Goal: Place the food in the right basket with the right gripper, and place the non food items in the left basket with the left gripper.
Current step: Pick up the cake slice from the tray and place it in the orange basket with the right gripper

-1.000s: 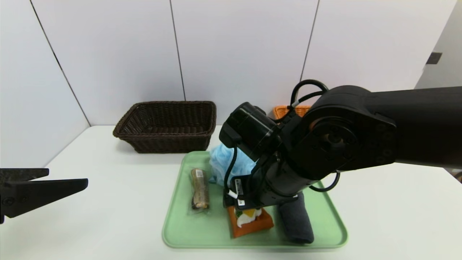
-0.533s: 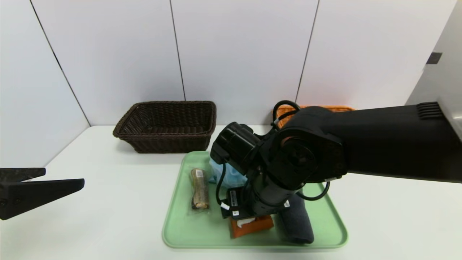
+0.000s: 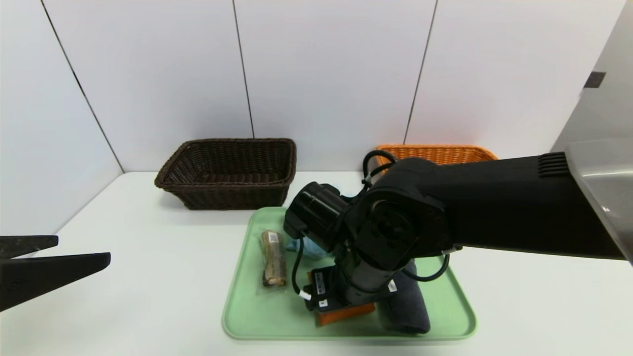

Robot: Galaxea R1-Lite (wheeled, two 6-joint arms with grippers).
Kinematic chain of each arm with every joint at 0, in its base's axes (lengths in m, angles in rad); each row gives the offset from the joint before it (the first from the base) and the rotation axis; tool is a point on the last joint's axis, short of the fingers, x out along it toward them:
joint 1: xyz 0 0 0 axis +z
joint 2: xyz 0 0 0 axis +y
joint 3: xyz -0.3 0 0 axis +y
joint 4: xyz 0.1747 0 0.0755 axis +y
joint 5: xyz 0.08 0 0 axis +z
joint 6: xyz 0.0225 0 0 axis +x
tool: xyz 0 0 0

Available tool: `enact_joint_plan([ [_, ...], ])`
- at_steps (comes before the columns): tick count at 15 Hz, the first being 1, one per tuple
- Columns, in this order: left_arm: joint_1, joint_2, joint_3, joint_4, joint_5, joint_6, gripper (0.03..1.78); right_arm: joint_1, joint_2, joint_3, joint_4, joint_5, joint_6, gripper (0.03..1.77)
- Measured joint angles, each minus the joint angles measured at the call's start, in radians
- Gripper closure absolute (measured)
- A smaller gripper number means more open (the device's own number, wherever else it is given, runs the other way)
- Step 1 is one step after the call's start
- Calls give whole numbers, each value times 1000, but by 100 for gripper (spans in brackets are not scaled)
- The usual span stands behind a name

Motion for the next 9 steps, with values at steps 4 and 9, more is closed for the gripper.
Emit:
enact_joint_plan([
  [4,-2,-7,1,1,0,0,12,4,3,0,1,0,2,9],
  [9,-2,-16,6,1,0,0,12,7,5,-1,1,1,2,62],
])
